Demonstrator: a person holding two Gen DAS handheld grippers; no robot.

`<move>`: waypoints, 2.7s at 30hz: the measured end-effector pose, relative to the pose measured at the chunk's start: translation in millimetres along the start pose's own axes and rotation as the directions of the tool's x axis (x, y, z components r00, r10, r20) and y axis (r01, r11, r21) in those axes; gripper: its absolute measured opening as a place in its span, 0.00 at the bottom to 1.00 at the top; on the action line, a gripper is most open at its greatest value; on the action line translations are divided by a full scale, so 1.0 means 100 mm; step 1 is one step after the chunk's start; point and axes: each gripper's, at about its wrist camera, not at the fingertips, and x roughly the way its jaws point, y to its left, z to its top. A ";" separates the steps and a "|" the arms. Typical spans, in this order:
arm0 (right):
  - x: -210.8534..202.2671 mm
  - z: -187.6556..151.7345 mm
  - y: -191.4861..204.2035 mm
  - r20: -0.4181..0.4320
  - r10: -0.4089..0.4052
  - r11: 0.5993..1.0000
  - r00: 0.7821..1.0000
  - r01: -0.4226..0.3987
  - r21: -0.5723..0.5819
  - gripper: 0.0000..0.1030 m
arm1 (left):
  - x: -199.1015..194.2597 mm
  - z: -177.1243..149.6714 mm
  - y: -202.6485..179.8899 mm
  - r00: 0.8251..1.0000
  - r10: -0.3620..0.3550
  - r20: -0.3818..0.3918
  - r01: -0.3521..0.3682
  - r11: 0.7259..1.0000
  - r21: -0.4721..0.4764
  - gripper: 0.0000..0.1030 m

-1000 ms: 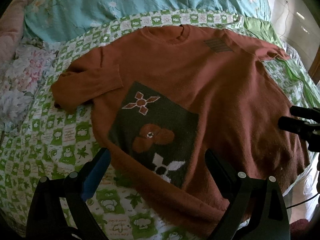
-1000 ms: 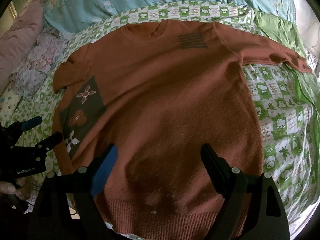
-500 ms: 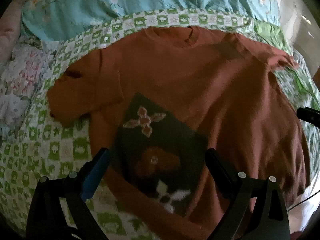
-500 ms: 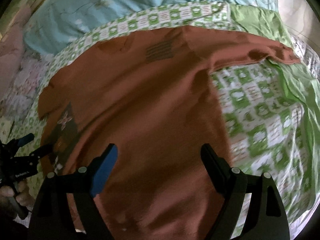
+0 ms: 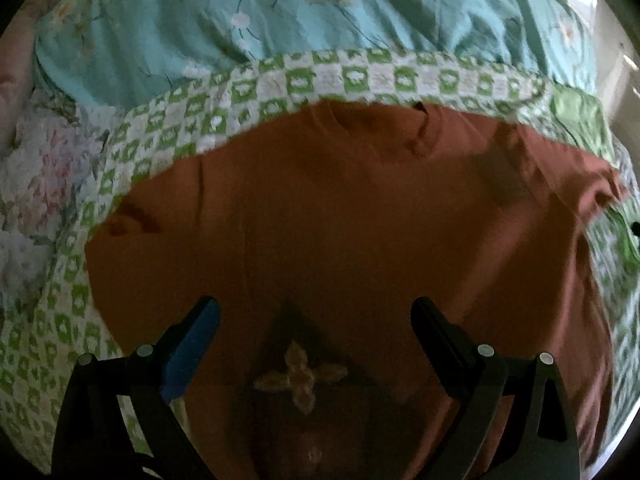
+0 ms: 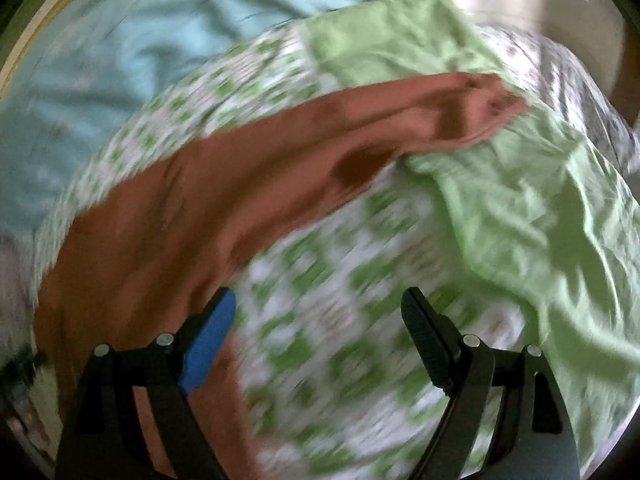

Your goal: Fold small clothes

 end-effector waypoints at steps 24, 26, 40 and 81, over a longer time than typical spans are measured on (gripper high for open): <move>0.95 1.57 -1.80 0.040 -0.226 0.912 0.973 0.197 0.359 0.45 | 1.04 0.45 -0.39 0.991 0.000 -0.137 -0.006 0.999 -0.049 0.94; 0.94 1.58 -1.82 0.051 -0.222 0.910 0.974 0.188 0.370 0.09 | 1.06 0.42 -0.39 0.989 -0.011 -0.146 0.003 0.999 -0.053 0.94; 0.34 1.22 0.23 0.128 0.274 0.958 0.953 -0.283 0.051 0.07 | 0.61 0.12 -0.07 0.988 -0.112 -0.105 0.101 0.989 -0.105 0.94; 0.59 -0.16 1.92 -0.202 0.588 0.805 0.783 -0.590 0.058 0.55 | 1.06 0.23 0.36 0.927 -0.369 -0.065 0.330 0.888 -0.320 0.10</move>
